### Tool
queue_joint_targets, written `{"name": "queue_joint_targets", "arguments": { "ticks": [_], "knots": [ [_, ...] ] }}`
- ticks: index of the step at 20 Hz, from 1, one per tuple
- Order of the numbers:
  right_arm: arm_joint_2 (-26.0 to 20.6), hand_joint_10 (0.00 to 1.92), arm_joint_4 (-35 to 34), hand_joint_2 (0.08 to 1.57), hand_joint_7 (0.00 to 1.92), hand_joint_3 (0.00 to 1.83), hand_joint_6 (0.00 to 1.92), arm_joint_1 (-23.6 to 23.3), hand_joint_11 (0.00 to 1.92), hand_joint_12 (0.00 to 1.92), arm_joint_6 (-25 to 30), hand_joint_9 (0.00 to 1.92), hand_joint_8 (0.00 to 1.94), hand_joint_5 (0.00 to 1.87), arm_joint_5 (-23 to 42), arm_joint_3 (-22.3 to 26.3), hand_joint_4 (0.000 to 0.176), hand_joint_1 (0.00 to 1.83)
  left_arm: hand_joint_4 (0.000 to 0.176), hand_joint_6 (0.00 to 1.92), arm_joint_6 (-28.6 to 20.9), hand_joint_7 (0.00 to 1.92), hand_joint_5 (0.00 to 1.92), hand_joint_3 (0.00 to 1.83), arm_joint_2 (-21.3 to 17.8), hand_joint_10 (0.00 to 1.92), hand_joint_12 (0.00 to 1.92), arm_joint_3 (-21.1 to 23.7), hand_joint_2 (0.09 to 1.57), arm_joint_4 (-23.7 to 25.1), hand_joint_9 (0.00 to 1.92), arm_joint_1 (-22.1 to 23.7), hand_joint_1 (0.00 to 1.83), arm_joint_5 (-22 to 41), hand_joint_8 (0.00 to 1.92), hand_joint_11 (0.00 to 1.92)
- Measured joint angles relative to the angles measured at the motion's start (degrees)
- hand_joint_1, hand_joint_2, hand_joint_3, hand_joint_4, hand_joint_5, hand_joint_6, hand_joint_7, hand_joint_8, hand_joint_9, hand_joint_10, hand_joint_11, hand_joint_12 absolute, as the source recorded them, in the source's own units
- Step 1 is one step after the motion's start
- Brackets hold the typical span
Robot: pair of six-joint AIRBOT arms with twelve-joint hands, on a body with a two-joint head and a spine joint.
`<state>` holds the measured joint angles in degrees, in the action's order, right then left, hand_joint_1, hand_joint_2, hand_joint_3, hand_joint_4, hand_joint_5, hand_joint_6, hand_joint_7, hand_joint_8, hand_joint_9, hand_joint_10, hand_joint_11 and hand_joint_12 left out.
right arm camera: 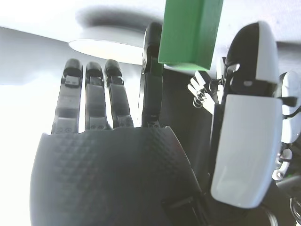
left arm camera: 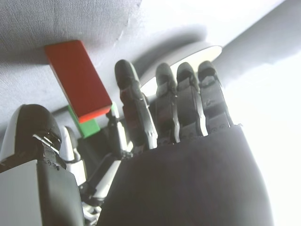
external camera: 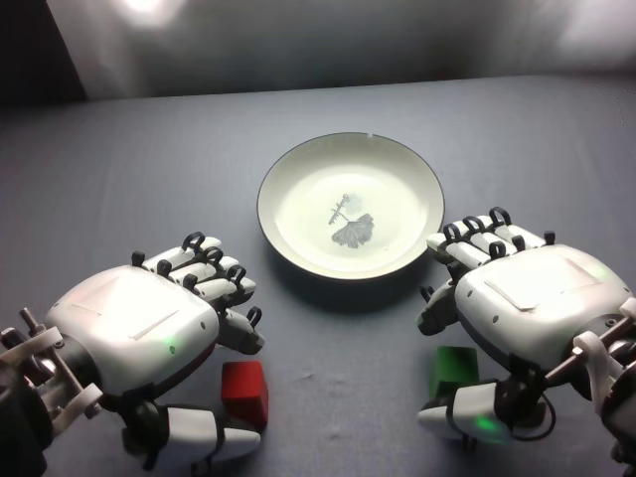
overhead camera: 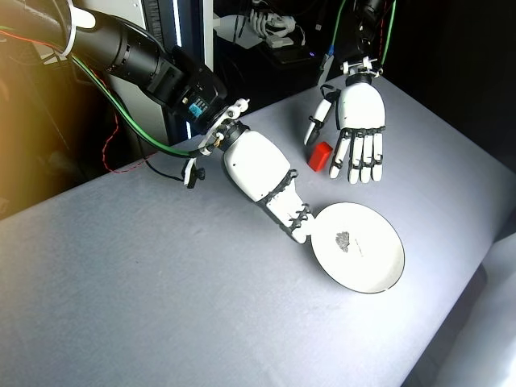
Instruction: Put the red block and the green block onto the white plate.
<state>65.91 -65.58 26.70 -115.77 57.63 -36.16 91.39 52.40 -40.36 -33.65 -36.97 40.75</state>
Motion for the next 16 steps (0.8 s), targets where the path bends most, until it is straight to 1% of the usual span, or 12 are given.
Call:
{"name": "queue_joint_targets", "arguments": {
  "ticks": [1,2,4,5,6,7,10,12,13,14,15,16],
  "knots": [
    [0.00,0.00,0.04,0.84,0.12,0.00,0.00,0.00,0.00,0.16,0.00,0.04,0.00,0.82,-0.04,0.00,0.094,0.78,0.086,0.02,0.00,0.29,0.72,0.00,0.00,0.01,0.04,0.02,1.05,-0.09,0.15,0.00,0.50,0.00,0.01,0.04],
    [0.00,0.00,0.04,0.84,0.13,0.00,0.00,0.00,0.00,0.18,0.00,0.04,0.00,0.82,-0.04,0.00,0.090,0.78,0.084,0.02,0.00,0.30,0.72,0.00,0.00,0.01,0.04,0.02,1.05,-0.15,0.15,0.00,0.50,0.00,0.01,0.04],
    [0.00,0.00,0.11,0.84,0.13,0.00,0.00,0.22,0.00,0.19,0.02,0.03,0.00,0.81,0.07,0.00,0.085,0.77,0.079,0.02,0.00,0.32,0.73,0.00,0.00,0.01,0.04,0.02,1.05,-0.24,0.15,0.00,0.51,0.00,0.01,0.04],
    [0.00,0.00,0.17,0.85,0.13,0.00,0.00,0.39,0.00,0.19,0.00,0.03,0.00,0.80,-0.02,0.00,0.086,0.76,0.090,0.02,0.00,0.31,0.74,0.00,0.00,0.01,0.05,0.02,1.05,-0.24,0.16,0.00,0.50,0.02,0.01,0.05],
    [0.00,0.00,-0.22,0.85,0.13,0.00,0.00,0.39,0.00,0.17,0.00,0.03,0.00,0.80,-0.22,0.00,0.089,0.76,0.087,0.02,0.00,0.31,0.74,0.00,0.00,0.01,0.05,0.02,1.05,-0.31,0.16,0.00,0.50,0.02,0.01,0.04],
    [0.00,0.00,0.15,0.85,0.13,0.00,0.00,0.68,0.00,0.16,0.02,0.03,0.00,0.81,-0.15,0.00,0.087,0.76,0.088,0.00,0.00,0.31,0.74,0.00,0.00,0.00,0.14,0.02,1.05,-0.35,0.16,0.00,0.51,0.02,0.00,0.01],
    [0.00,0.01,0.13,0.84,0.15,0.00,0.00,0.83,0.00,0.19,-0.04,0.05,0.00,0.82,-0.44,0.00,0.076,0.77,0.094,0.00,0.00,0.29,0.72,0.00,0.00,0.00,0.20,0.02,1.06,-0.46,0.17,0.02,0.48,0.04,0.00,0.00],
    [0.00,0.00,0.11,0.85,0.17,0.00,0.00,0.83,0.00,0.17,-0.04,0.05,0.00,0.82,-0.44,0.00,0.075,0.78,0.089,0.01,0.00,0.31,0.72,0.00,0.02,0.00,0.21,0.02,1.06,-0.50,0.18,0.13,0.50,0.02,0.01,0.00],
    [0.00,0.00,0.11,0.85,0.18,0.00,0.01,0.83,0.00,0.17,-0.04,0.05,0.01,0.84,-0.46,0.00,0.063,0.79,0.090,0.01,0.00,0.32,0.73,0.00,0.00,0.00,0.24,0.02,1.06,-0.52,0.17,0.13,0.50,0.13,0.00,0.00],
    [0.00,0.00,0.11,0.85,0.18,0.00,0.01,0.83,0.00,0.17,-0.04,0.05,0.01,0.84,-0.48,0.00,0.063,0.79,0.090,0.01,0.00,0.32,0.73,0.00,0.02,0.00,0.24,0.02,1.06,-0.72,0.17,0.20,0.50,0.09,0.00,0.00],
    [0.00,0.00,0.11,0.85,0.16,0.00,0.00,0.83,0.00,0.20,-0.04,0.04,0.00,0.82,-0.46,0.00,0.085,0.76,0.076,0.01,0.02,0.32,0.73,0.00,0.15,0.00,0.24,0.02,1.06,-0.85,0.16,0.20,0.53,0.22,0.00,0.00],
    [0.00,0.00,0.11,0.85,0.16,0.00,0.00,0.83,0.00,0.20,-0.04,0.04,0.00,0.82,-0.48,0.00,0.085,0.76,0.076,0.01,0.02,0.32,0.73,0.00,0.24,0.00,0.24,0.02,1.06,-0.90,0.16,0.22,0.53,0.28,0.00,0.00]
  ]
}}
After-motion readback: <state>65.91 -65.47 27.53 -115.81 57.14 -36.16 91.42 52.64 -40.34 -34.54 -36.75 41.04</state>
